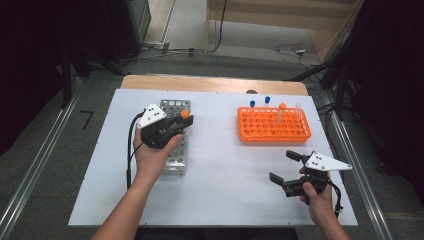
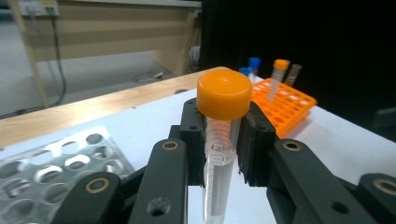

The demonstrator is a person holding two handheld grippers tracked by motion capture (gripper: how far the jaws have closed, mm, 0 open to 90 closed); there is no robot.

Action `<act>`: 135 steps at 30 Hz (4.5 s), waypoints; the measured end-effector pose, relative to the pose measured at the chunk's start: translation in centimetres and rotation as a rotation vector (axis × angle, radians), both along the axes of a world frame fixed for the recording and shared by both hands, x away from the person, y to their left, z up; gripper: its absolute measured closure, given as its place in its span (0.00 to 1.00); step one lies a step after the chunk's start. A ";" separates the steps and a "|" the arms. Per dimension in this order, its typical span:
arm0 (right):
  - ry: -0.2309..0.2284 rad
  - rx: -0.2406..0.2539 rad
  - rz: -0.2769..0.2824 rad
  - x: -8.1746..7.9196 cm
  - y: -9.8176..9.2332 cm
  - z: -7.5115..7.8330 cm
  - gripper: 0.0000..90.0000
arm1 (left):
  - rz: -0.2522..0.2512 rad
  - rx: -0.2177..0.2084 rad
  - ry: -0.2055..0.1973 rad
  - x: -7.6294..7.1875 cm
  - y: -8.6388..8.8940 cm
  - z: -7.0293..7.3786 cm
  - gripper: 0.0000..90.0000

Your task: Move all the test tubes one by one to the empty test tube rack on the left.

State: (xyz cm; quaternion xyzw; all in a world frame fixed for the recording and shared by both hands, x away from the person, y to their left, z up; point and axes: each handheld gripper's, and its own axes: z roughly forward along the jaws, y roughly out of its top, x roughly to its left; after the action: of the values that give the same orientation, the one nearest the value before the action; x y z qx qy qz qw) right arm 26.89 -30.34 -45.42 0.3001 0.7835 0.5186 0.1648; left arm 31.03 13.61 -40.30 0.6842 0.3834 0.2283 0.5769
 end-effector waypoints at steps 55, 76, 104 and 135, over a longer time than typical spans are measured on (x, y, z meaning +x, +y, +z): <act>0.053 0.042 -0.056 0.7 -3.7 -2.0 0.00 | 0.272 0.010 0.049 12.3 1.2 -2.5 0.83; 0.059 0.050 -0.068 0.8 -4.0 -2.0 0.00 | 0.258 0.106 0.152 13.3 0.0 -2.5 0.64; 0.063 0.027 -0.071 1.2 -3.3 -2.1 0.00 | 0.020 -0.008 0.118 6.3 -0.2 -0.7 0.00; 0.050 -0.003 -0.280 7.8 -0.4 -0.5 0.15 | -0.068 0.000 0.086 -4.3 0.4 -2.9 0.00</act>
State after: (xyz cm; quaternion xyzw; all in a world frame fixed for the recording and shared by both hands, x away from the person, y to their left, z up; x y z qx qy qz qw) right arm 34.71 -30.75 -45.96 0.4192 0.7385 0.4818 0.2163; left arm 26.75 14.04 -43.21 0.7059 0.3842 0.1790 0.5675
